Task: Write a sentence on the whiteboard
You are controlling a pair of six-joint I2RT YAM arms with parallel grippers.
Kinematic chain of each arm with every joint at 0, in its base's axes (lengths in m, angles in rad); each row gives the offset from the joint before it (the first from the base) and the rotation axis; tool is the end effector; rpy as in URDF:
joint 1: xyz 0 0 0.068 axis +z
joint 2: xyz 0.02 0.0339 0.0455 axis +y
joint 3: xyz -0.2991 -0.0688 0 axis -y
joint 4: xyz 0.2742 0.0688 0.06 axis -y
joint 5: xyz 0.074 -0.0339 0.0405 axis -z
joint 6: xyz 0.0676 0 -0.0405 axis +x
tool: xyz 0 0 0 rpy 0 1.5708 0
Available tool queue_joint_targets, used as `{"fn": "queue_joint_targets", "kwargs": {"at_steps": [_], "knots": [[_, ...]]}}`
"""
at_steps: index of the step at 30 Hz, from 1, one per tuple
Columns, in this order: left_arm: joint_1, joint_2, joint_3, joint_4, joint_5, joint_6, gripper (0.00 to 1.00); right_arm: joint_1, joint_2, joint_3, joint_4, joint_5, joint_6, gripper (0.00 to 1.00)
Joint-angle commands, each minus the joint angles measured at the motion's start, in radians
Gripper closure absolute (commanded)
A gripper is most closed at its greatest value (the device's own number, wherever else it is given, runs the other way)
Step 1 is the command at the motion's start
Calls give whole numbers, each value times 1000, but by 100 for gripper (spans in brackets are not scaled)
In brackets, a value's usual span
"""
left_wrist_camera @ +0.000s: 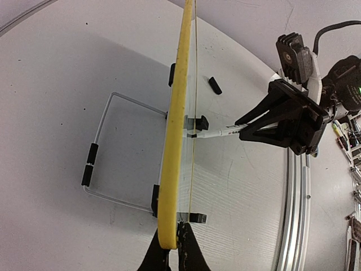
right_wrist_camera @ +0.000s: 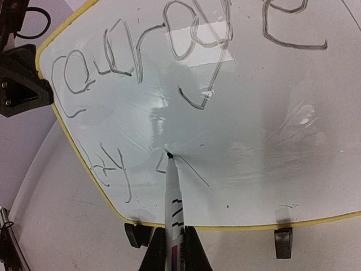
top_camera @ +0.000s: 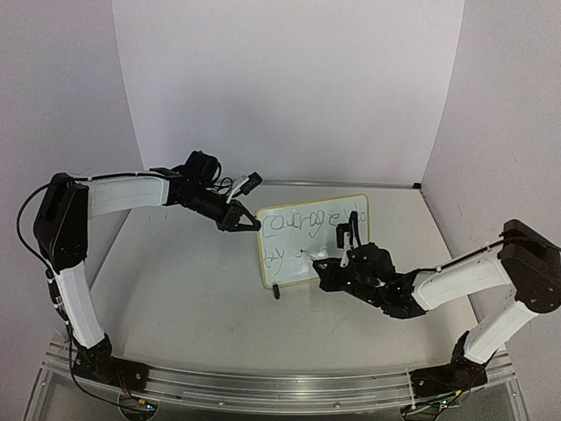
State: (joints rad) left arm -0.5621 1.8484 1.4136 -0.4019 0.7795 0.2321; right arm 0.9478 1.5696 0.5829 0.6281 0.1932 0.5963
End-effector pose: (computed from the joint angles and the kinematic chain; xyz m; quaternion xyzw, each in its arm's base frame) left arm 0.3620 -0.2842 0.2494 0.4597 0.7435 -0.4044 0.2692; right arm 0.2161 0.2786 0.1677 -0.0889 0.8151 0.3388 0.4615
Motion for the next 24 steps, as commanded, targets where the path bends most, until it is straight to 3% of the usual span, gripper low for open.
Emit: {"fn": "queue_joint_targets", "kwargs": {"at_steps": [1,24], "knots": [[-2,-9,2,-2,-106,86,100,-11,14,-23,-64,53,15,100],[-4,-17,1,-2,-107,86,100,-11,-75,-24,-95,76,-2,100]]}}
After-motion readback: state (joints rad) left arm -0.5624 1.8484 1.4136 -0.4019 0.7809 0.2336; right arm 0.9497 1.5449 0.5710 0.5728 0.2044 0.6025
